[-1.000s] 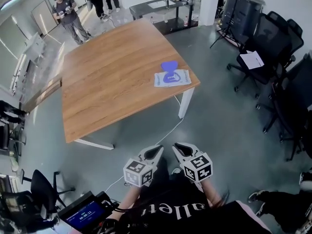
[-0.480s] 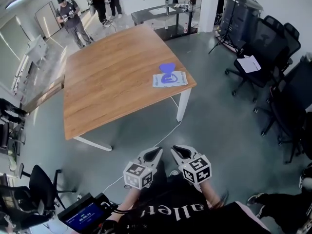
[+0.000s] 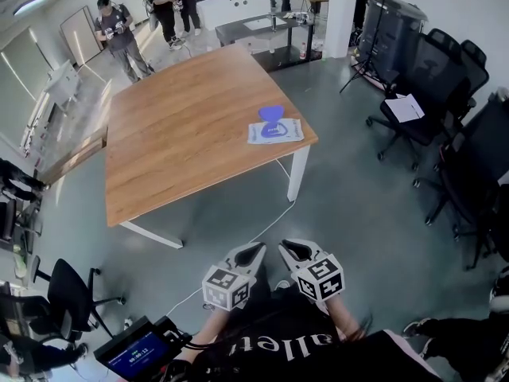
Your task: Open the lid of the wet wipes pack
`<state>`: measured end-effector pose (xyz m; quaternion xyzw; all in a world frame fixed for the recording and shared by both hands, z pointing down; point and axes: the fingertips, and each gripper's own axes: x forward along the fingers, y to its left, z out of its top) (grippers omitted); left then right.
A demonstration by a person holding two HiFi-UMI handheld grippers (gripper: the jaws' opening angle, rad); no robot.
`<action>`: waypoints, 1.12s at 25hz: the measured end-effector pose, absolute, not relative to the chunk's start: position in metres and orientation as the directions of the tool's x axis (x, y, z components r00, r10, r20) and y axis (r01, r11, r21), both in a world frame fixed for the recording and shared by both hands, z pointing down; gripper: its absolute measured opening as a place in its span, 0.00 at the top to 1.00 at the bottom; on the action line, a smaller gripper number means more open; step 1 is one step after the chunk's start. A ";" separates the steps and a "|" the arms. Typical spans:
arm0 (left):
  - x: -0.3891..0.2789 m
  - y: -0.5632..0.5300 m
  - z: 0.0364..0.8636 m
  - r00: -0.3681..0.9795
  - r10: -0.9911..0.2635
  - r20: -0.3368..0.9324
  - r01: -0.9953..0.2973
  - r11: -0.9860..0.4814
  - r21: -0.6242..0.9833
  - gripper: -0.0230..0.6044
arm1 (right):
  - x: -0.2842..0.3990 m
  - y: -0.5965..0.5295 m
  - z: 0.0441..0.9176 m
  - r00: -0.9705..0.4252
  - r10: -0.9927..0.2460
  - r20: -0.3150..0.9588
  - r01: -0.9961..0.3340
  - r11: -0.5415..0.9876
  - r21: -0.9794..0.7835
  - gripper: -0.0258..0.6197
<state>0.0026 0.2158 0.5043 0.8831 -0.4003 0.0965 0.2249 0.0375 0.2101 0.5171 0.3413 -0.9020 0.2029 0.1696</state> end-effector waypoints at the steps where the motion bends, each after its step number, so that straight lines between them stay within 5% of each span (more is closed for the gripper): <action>1: 0.003 0.217 0.504 0.659 -0.665 0.350 -0.752 -0.577 0.319 0.96 | 0.038 0.211 0.517 -0.710 -0.545 0.446 -0.684 0.686 -0.249 0.89; 28: 0.013 0.226 0.501 0.644 -0.677 0.357 -0.765 -0.568 0.304 0.96 | 0.044 0.220 0.517 -0.725 -0.528 0.442 -0.665 0.704 -0.249 0.89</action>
